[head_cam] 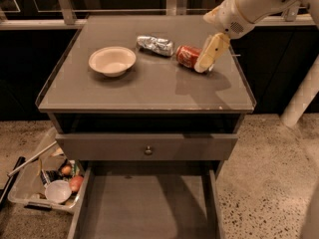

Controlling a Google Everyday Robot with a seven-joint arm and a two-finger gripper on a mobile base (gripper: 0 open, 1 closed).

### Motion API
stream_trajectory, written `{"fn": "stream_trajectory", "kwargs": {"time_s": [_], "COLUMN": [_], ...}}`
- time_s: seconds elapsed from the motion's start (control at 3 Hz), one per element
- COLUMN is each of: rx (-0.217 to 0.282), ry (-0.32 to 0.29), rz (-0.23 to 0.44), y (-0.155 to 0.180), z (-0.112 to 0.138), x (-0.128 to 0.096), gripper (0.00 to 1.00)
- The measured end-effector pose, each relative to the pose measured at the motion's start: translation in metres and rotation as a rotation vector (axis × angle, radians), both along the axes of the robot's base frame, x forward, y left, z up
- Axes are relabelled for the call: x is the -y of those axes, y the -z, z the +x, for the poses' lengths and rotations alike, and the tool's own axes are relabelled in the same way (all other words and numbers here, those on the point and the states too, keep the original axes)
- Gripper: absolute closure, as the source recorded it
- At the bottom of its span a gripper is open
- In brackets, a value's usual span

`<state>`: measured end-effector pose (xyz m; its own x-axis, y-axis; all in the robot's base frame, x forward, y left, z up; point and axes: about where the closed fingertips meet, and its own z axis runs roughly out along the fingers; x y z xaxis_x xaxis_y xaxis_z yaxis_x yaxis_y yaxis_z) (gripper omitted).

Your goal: Place coke can into middle drawer

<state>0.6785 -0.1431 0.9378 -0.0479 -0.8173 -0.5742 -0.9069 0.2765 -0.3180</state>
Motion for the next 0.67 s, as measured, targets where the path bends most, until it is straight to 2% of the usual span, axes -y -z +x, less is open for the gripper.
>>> {"fn": "stream_trajectory", "kwargs": {"time_s": [0.67], "rx": [-0.086], "ry": [-0.014], "rz": [0.175], "y": [0.031], "z": [0.034], "x": [-0.017], "gripper": [0.0]}}
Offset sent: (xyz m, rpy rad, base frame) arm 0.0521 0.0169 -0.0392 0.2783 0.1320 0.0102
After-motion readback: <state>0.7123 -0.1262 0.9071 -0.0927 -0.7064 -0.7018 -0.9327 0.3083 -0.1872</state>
